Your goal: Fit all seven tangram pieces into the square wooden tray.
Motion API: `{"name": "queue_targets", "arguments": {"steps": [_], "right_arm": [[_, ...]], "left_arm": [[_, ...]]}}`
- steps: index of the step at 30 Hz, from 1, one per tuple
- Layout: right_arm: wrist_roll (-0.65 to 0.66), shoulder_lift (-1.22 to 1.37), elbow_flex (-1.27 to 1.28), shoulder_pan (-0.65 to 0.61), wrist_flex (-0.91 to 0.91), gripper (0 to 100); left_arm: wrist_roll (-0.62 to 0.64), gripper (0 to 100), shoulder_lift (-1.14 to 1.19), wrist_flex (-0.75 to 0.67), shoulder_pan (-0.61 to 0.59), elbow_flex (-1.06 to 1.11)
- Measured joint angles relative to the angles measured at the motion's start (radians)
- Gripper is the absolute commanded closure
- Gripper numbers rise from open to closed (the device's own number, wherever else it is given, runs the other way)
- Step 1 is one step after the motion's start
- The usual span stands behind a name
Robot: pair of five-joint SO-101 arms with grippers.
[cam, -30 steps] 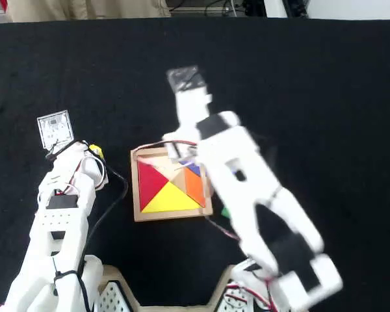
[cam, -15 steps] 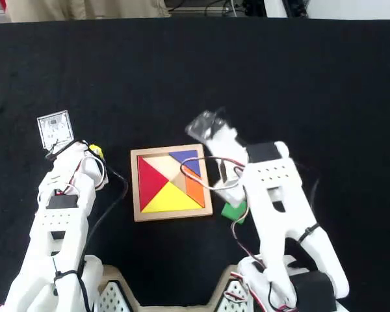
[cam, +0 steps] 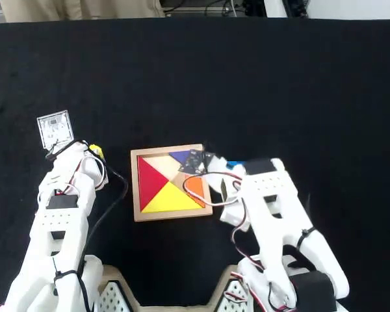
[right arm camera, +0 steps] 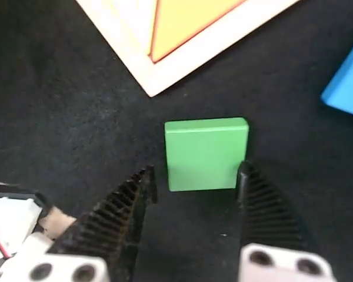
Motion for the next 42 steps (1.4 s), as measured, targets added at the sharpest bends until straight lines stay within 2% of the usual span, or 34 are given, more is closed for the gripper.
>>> {"name": "queue_targets", "arguments": {"steps": [6,21,27,29,35,38,42], "right_arm": [[-0.035,-0.002,0.031,0.0,-0.087,77.1],[-0.04,0.003,0.031,0.0,-0.101,77.1],[-0.043,0.13,0.025,-0.003,-0.157,77.6],[-0.043,0.186,-0.003,-0.003,-0.166,80.3],[-0.043,0.235,-0.068,0.005,-0.164,98.8],[-0.069,0.25,-0.109,0.006,-0.157,97.3],[-0.126,0.175,-0.215,0.0,-0.041,97.3]], "left_arm": [[0.0,93,0.0,0.0,0.0,0.0],[0.0,93,0.0,0.0,0.0,0.0],[0.0,93,0.0,0.0,0.0,0.0],[0.0,93,0.0,0.0,0.0,0.0],[0.0,93,0.0,0.0,0.0,0.0],[0.0,93,0.0,0.0,0.0,0.0],[0.0,93,0.0,0.0,0.0,0.0]]}}
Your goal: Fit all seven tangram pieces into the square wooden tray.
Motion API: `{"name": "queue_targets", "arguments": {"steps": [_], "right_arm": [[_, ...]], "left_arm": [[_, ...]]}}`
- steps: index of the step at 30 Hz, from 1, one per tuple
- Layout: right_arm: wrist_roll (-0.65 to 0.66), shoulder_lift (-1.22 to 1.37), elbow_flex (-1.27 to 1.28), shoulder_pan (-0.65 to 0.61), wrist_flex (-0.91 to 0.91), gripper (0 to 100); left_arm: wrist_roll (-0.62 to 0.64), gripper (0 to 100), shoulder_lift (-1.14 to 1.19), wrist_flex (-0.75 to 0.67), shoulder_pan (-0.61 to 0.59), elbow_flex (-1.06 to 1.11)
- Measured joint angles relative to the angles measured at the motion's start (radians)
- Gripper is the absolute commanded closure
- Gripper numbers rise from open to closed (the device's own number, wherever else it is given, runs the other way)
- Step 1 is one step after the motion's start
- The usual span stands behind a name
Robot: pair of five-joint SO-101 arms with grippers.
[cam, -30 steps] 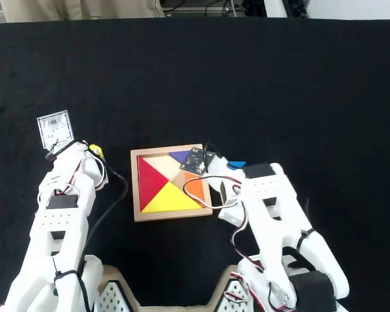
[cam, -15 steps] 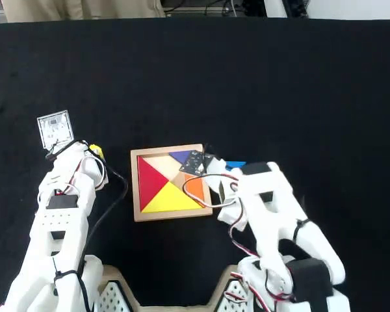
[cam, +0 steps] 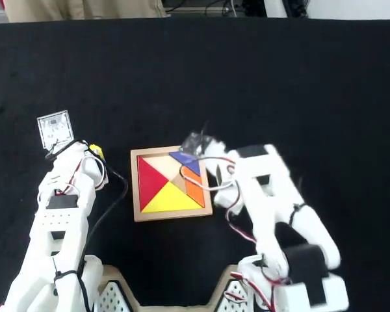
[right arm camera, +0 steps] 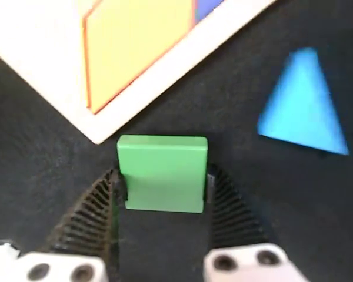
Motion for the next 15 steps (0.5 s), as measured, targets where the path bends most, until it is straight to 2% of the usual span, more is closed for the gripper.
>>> {"name": "queue_targets", "arguments": {"steps": [3,9,15], "right_arm": [[-0.063,-0.091,-0.1,-0.041,0.061,97.0],[-0.267,-0.13,-0.224,-0.201,0.041,96.9],[-0.344,0.083,-0.428,-0.258,0.023,96.9]], "left_arm": [[0.0,93,0.0,0.0,0.0,0.0],[0.0,93,0.0,0.0,0.0,0.0],[0.0,93,0.0,0.0,0.0,0.0]]}}
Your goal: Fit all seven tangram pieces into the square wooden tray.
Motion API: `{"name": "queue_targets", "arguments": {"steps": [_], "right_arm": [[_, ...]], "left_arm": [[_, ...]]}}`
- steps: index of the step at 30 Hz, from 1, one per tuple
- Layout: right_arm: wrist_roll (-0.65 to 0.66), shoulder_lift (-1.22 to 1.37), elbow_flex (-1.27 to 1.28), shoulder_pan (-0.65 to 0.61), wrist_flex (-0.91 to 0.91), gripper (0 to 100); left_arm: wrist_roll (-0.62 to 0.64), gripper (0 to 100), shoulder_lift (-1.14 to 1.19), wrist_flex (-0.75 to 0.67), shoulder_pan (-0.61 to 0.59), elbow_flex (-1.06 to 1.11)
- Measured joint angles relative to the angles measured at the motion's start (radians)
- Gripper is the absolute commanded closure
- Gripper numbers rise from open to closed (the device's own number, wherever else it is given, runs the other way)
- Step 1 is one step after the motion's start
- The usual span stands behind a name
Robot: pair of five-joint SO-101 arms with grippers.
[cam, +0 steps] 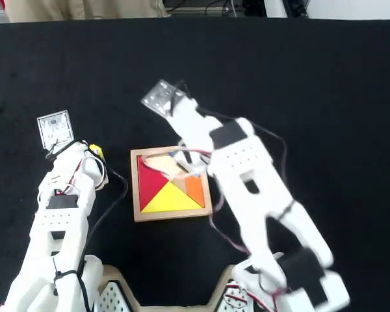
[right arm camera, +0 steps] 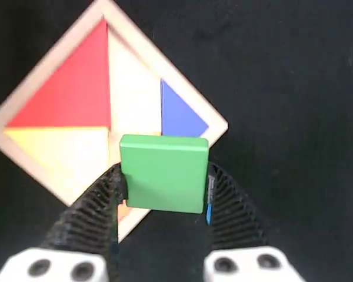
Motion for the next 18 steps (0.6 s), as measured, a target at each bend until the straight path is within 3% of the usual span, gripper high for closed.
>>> {"name": "queue_targets", "arguments": {"steps": [8,18], "right_arm": [[-0.011,0.373,-0.235,-0.063,-0.003,97.0],[-0.038,0.514,-0.269,-0.095,-0.003,96.0]], "left_arm": [[0.0,93,0.0,0.0,0.02,0.0],[-0.005,93,0.0,0.0,0.02,0.0]]}}
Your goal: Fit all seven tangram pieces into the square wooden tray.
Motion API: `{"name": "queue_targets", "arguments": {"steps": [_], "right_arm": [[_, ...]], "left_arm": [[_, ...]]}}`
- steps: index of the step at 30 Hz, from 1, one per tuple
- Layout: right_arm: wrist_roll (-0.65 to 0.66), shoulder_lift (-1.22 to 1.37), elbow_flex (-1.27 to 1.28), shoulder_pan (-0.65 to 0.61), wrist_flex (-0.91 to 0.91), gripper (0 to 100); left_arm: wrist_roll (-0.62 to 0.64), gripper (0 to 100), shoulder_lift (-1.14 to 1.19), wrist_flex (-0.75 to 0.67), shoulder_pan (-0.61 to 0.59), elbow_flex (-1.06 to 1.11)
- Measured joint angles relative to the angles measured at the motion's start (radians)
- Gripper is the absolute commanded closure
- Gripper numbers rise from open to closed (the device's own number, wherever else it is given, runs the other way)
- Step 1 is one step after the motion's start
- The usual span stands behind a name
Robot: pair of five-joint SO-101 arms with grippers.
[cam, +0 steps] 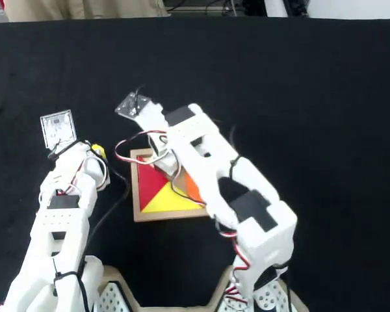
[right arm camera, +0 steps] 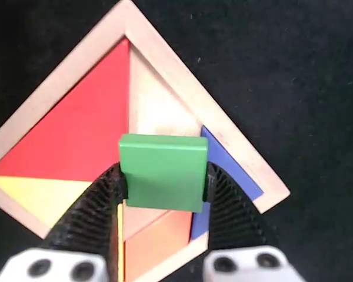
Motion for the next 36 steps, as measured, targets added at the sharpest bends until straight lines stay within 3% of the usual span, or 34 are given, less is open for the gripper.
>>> {"name": "queue_targets", "arguments": {"steps": [7,19,26,31,36], "right_arm": [[-0.055,0.005,-0.002,-0.003,0.0,78.9],[-0.06,0.005,-0.002,-0.04,0.0,78.3],[-0.061,0.005,-0.008,-0.04,0.0,79.2],[-0.061,0.006,-0.051,-0.04,-0.04,99.1],[-0.061,0.02,-0.052,-0.04,-0.16,97.0]], "left_arm": [[0.0,93,0.0,0.0,0.0,0.0],[0.0,93,0.0,0.0,0.0,0.0],[0.0,93,0.0,0.0,0.0,0.0],[0.0,93,0.0,0.0,0.0,0.0],[0.0,93,0.0,0.0,0.0,0.0]]}}
